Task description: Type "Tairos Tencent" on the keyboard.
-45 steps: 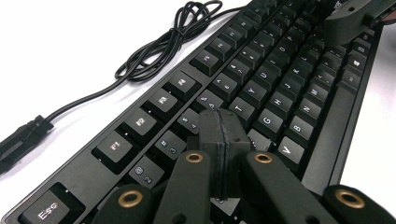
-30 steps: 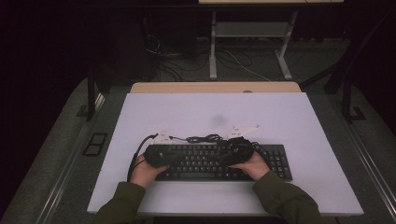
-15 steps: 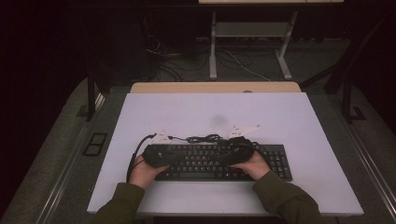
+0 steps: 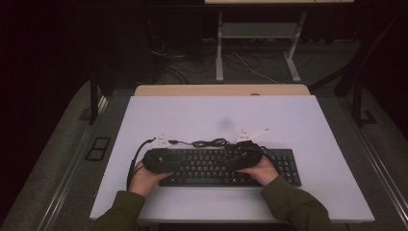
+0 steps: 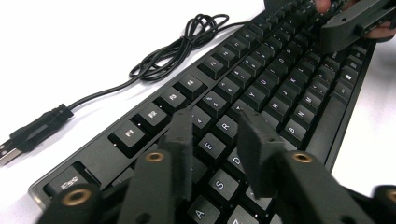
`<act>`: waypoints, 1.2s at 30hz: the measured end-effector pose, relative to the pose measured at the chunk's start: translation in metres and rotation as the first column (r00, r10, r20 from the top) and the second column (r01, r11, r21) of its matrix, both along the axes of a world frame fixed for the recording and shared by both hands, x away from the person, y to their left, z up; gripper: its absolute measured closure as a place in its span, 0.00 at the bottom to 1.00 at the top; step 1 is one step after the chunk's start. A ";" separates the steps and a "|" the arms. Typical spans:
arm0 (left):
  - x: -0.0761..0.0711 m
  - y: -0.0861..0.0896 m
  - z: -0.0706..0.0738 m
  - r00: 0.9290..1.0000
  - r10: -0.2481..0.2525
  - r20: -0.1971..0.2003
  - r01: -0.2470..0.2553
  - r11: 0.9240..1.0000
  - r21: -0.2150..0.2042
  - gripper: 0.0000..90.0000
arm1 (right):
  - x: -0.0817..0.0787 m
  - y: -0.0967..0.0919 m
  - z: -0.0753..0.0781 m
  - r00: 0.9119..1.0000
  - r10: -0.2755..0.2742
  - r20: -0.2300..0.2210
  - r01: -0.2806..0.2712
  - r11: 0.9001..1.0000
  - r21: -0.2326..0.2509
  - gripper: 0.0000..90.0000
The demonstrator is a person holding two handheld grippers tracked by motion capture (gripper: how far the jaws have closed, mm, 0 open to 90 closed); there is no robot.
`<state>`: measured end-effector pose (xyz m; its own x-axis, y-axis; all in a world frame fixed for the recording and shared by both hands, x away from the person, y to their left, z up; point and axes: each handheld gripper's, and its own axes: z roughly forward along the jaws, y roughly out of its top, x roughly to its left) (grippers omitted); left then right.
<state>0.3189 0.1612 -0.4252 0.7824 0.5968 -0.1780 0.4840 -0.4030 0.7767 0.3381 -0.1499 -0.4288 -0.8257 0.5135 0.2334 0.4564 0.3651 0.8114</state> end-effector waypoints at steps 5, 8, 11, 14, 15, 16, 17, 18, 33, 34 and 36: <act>-0.002 0.002 0.001 1.000 0.015 0.008 -0.015 1.000 -0.007 0.57 | -0.001 0.001 0.001 1.000 0.002 -0.009 -0.002 1.000 0.002 0.36; -0.002 0.002 0.002 1.000 0.018 0.011 -0.018 1.000 -0.008 0.51 | -0.002 0.002 0.002 1.000 0.010 -0.013 -0.010 1.000 0.003 0.41; -0.003 0.002 0.002 1.000 0.024 0.009 -0.023 1.000 -0.012 0.47 | -0.004 0.002 0.004 1.000 0.017 -0.015 -0.017 1.000 0.011 0.48; -0.004 0.001 0.002 1.000 0.028 0.013 -0.027 1.000 -0.010 0.42 | -0.006 0.004 0.005 0.999 0.030 -0.016 -0.030 0.999 0.017 0.57; -0.004 0.001 0.002 0.999 0.028 0.014 -0.028 1.000 -0.005 0.42 | -0.006 0.004 0.005 0.999 0.037 -0.021 -0.036 0.999 0.016 0.60; -0.004 0.001 0.002 0.999 0.030 0.016 -0.030 1.000 -0.003 0.41 | -0.007 0.005 0.004 0.999 0.044 -0.021 -0.044 0.999 0.013 0.62; -0.005 0.000 0.002 0.999 0.032 0.018 -0.032 0.999 -0.005 0.40 | -0.008 0.006 0.004 0.999 0.047 -0.024 -0.047 0.999 0.013 0.65; -0.005 0.000 0.002 0.999 0.030 0.018 -0.030 1.000 -0.002 0.40 | -0.008 0.007 0.004 0.998 0.052 -0.029 -0.052 0.999 0.011 0.68; -0.005 -0.001 -0.001 0.999 0.032 0.027 -0.032 0.999 0.010 0.35 | -0.021 0.028 -0.003 0.985 0.166 -0.044 -0.169 0.984 -0.053 0.99; -0.005 -0.001 -0.001 0.999 0.029 0.029 -0.030 0.999 0.012 0.35 | -0.022 0.029 -0.003 0.984 0.170 -0.047 -0.173 0.983 -0.057 0.99; -0.005 -0.002 -0.001 0.999 0.031 0.026 -0.031 0.999 0.010 0.35 | -0.023 0.031 -0.004 0.983 0.176 -0.050 -0.179 0.982 -0.062 0.99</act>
